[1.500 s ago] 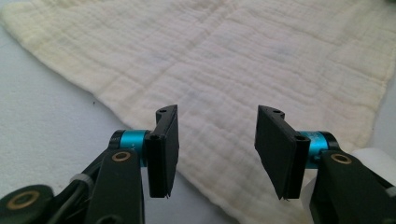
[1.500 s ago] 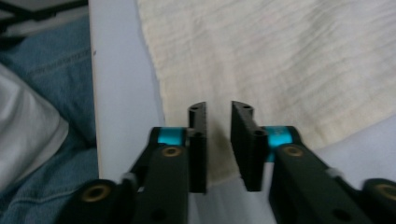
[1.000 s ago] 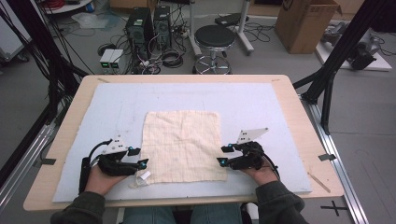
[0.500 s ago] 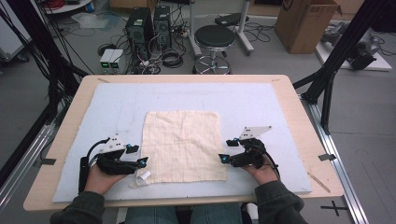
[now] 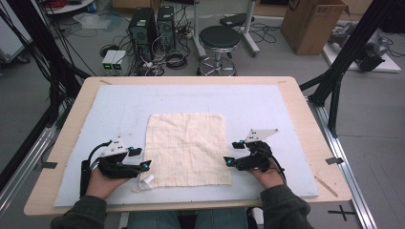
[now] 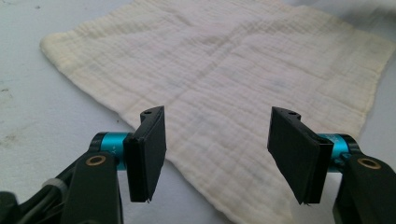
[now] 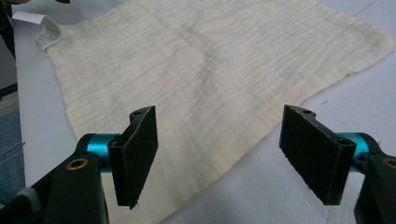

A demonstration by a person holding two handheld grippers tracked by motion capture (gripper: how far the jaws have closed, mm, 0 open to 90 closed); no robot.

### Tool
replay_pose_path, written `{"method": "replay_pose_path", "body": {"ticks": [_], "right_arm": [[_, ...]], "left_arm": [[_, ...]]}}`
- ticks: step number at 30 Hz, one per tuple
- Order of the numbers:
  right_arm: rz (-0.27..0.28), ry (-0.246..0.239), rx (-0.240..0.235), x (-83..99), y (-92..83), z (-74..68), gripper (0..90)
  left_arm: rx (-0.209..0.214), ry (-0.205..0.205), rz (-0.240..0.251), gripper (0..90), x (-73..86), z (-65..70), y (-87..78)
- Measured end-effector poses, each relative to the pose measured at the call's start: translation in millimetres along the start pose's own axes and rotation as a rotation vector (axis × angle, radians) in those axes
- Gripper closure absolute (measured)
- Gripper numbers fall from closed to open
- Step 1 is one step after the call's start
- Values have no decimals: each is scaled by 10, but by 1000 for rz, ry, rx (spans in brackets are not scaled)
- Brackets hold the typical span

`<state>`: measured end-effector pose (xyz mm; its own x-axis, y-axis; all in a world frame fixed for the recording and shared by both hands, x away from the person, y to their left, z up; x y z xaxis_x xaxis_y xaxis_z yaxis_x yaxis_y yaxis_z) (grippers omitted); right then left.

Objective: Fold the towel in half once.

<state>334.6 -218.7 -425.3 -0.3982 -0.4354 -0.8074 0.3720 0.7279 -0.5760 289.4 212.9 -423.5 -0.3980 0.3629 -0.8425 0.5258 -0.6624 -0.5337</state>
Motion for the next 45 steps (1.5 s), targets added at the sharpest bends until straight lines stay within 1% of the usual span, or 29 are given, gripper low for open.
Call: {"method": "replay_pose_path", "body": {"ticks": [7, 11, 13, 14, 16, 18, 19, 20, 21, 22, 24, 25, 26, 27, 29, 31, 32, 34, 35, 36, 37, 38, 39, 41, 43, 44, 45], "right_arm": [[6, 0, 6, 0, -5, 7, 264], [4, 5, 9, -1, 0, 1, 260], [4, 5, 9, -1, 2, 2, 258], [3, 4, 11, 0, 4, 5, 256], [2, 6, 11, -1, 7, 5, 249], [2, 4, 13, -4, 14, 14, 237], [-2, 11, 10, -8, 18, 18, 231], [-3, 6, 9, -15, 27, 31, 228], [-7, 11, 10, -22, 34, 37, 219], [-14, 17, 7, -38, 44, 56, 215], [-10, 18, 9, -70, 57, 90, 214], [-13, 14, 17, -90, 60, 112, 213], [-12, 20, 16, -112, 64, 131, 212], [-14, 23, 10, -131, 66, 154, 212], [-29, 19, 22, -173, 83, 198, 213], [-25, 21, 23, -210, 102, 248, 213], [-28, 29, 24, -230, 110, 274, 213], [-29, 35, 24, -276, 131, 327, 215], [-32, 31, 26, -304, 141, 351, 215], [-39, 30, 30, -332, 148, 370, 216], [-39, 28, 31, -361, 161, 393, 217], [-47, 28, 30, -388, 170, 419, 217], [-51, 29, 31, -416, 178, 442, 217], [-52, 28, 36, -474, 187, 497, 229], [-51, 35, 40, -529, 191, 558, 231], [-52, 32, 46, -558, 194, 593, 231], [-52, 36, 52, -587, 197, 620, 233]], "left_arm": [[0, 3, -2, 375, 0, -6, -3], [1, -4, 6, 374, 1, -3, -5], [0, 1, 0, 372, 1, -11, -10], [0, -7, 8, 371, 1, -6, -3], [-1, -4, 1, 370, 0, -17, 0], [-3, -9, 5, 368, -5, -24, 5], [-4, -12, 8, 368, -9, -27, 9], [-3, -12, 6, 368, -13, -31, 10], [1, -23, 12, 368, -18, -38, 15], [2, -24, 10, 369, -23, -50, 17], [3, -37, 9, 371, -36, -76, 29], [4, -42, 6, 371, -48, -96, 31], [5, -51, 7, 374, -67, -108, 38], [5, -49, 4, 375, -88, -126, 43], [4, -52, -2, 377, -134, -168, 53], [1, -62, 4, 380, -169, -213, 74], [0, -75, 6, 384, -181, -237, 92], [-5, -76, -16, 393, -214, -306, 127], [-8, -84, -19, 393, -236, -332, 144], [-12, -83, -22, 393, -261, -361, 155], [-18, -86, -12, 394, -287, -386, 166], [-16, -86, -21, 401, -314, -418, 171], [-23, -97, -20, 403, -346, -441, 186], [-29, -97, -23, 408, -409, -506, 195], [-29, -117, -8, 413, -463, -565, 214], [-32, -117, -19, 423, -486, -601, 223], [-40, -121, -19, 424, -509, -629, 239]]}}
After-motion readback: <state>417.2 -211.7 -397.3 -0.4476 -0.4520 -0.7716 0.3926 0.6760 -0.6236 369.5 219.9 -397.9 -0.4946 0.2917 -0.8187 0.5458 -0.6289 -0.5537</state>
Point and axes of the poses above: each handheld gripper's, and its own axes: y roughly forward along the jaws, x roughly out of its underside, z roughly to its right, the point moved 1 cm from there along y, roughly forward along the jaws, and after that the axes turned 1 degree about x, right-handed, at the moved point
